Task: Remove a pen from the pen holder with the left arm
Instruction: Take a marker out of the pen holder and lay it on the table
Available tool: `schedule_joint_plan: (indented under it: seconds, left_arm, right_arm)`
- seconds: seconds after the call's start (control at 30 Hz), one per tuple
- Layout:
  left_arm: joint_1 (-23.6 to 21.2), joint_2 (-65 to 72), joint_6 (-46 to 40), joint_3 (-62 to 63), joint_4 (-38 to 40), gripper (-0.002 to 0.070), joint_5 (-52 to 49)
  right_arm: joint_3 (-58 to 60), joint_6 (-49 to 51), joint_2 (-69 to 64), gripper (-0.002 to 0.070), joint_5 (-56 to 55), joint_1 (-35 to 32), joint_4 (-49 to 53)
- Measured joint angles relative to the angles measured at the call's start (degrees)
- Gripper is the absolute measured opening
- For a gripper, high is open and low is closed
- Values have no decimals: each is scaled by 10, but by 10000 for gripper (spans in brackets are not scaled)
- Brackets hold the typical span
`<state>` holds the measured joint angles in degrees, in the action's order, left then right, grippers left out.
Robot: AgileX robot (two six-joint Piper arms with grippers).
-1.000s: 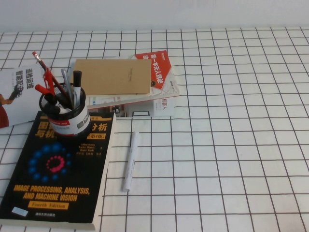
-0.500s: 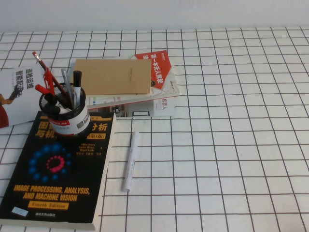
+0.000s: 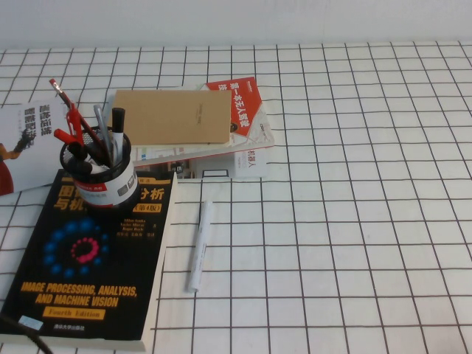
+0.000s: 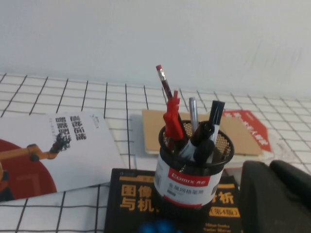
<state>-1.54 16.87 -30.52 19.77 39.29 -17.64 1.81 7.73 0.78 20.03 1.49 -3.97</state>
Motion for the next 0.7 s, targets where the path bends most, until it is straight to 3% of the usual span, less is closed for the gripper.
schedule_joint_plan:
  seconds: [0.23,0.53,0.7]
  left_arm:
    - [0,156,-77,50,1,-1,-10]
    - [-1,262,-160,69,73,-2,-12]
    - [-1,268,-95,69,-13,-2,17]
  right_arm:
    - [0,0,0,-17,0,0,0]
    - [0,0,0,-16,0,0,0]
    - [0,0,0,-16,0,0,0]
